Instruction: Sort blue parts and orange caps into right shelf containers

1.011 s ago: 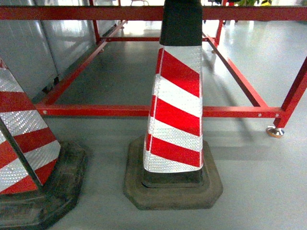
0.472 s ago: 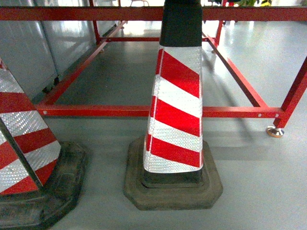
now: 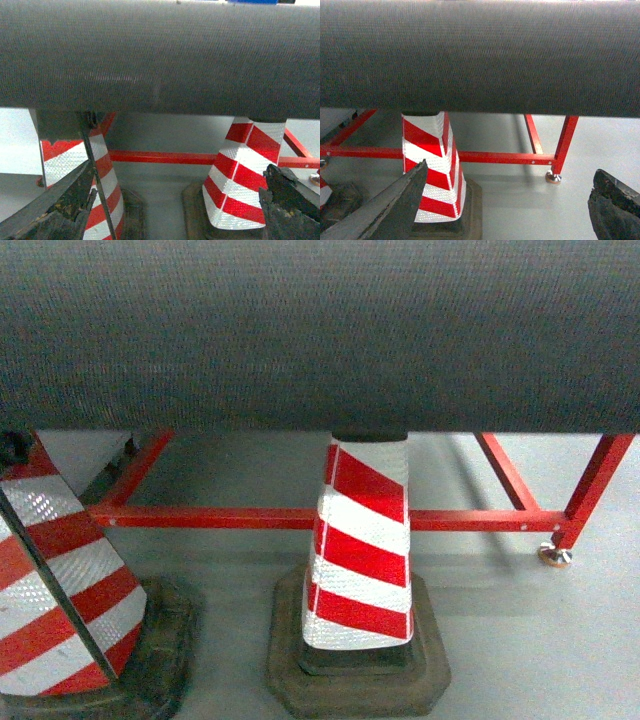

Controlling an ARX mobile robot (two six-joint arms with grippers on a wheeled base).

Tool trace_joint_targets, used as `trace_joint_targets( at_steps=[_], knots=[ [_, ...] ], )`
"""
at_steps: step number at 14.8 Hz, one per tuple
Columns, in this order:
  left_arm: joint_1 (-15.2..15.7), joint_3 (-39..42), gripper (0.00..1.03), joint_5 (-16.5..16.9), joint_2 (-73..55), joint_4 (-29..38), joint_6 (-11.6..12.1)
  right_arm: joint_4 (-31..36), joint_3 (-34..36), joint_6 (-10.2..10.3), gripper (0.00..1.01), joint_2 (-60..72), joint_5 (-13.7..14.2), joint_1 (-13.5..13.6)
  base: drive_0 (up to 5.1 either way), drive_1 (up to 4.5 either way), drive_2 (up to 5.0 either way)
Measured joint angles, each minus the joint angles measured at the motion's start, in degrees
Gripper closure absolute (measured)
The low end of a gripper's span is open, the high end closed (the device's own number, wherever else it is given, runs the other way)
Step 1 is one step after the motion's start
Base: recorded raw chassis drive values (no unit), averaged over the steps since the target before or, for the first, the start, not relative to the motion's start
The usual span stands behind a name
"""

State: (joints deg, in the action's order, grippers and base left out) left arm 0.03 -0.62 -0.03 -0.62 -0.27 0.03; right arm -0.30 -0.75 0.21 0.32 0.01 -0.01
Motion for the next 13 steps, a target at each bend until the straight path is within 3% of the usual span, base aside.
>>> trace_joint_targets(
  at_steps=[13],
  knots=[
    [0.0,0.0,0.05,-0.04,0.0,0.0,-0.02,0.02,0.0,-0.04,0.03,0.0,-0.04,0.0,0.0,0.0,0.0]
  ],
)
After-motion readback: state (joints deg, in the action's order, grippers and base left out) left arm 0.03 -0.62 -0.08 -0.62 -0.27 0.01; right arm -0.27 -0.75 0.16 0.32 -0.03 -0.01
